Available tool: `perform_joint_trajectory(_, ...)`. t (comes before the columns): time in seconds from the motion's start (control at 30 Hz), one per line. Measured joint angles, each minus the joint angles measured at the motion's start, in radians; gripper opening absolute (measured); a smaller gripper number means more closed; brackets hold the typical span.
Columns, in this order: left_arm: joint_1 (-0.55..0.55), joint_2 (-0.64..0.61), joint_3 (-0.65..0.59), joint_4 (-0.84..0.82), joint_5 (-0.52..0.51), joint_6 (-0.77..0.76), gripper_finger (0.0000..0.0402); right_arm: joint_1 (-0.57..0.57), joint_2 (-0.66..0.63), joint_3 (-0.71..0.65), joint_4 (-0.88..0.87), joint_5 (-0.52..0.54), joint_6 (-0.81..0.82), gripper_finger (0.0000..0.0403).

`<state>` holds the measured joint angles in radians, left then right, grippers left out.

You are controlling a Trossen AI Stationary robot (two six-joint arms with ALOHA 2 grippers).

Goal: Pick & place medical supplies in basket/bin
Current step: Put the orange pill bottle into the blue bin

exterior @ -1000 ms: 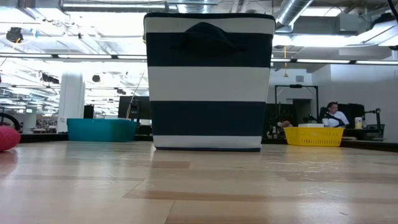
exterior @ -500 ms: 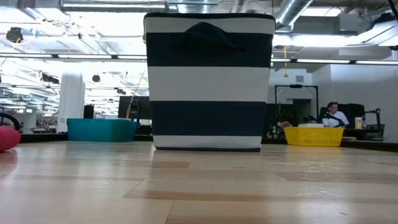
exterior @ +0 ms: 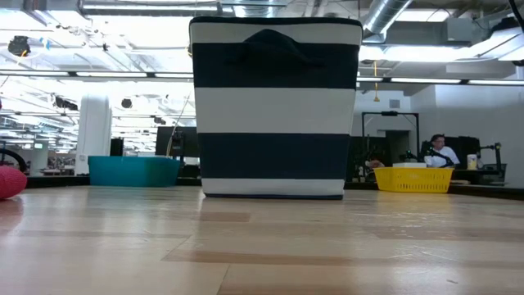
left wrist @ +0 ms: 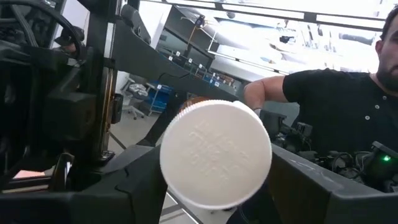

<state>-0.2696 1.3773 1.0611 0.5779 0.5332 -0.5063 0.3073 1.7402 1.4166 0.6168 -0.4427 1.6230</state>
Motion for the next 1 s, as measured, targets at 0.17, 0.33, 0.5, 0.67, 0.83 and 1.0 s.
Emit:
perform_joint_trajectory(0.17, 0.000, 0.000, 0.000, 0.005, 0.000, 0.001, 0.0238, 0.006, 0.000, 0.000, -0.010, 0.002, -0.004, 0.0191)
perform_joint_trajectory(0.33, 0.000, 0.000, 0.000, 0.007, -0.001, 0.001, 0.0232, 0.006, 0.000, 0.000, -0.011, 0.000, -0.007, 0.0191)
perform_joint_trajectory(0.5, 0.000, 0.000, 0.000, 0.008, -0.002, 0.001, 0.0231, 0.008, 0.000, 0.000, -0.025, 0.000, -0.011, 0.0191)
perform_joint_trajectory(0.67, 0.000, 0.000, 0.000, 0.008, -0.002, 0.001, 0.0231, 0.008, 0.000, 0.000, -0.026, 0.000, -0.011, 0.0186)
perform_joint_trajectory(0.83, 0.000, 0.000, 0.000, 0.009, -0.002, 0.000, 0.0231, 0.008, 0.000, 0.000, -0.026, 0.000, -0.011, 0.0187)
perform_joint_trajectory(1.0, 0.001, 0.000, 0.000, 0.008, -0.004, 0.001, 0.0221, 0.008, 0.000, 0.001, -0.028, -0.001, -0.017, 0.0185)
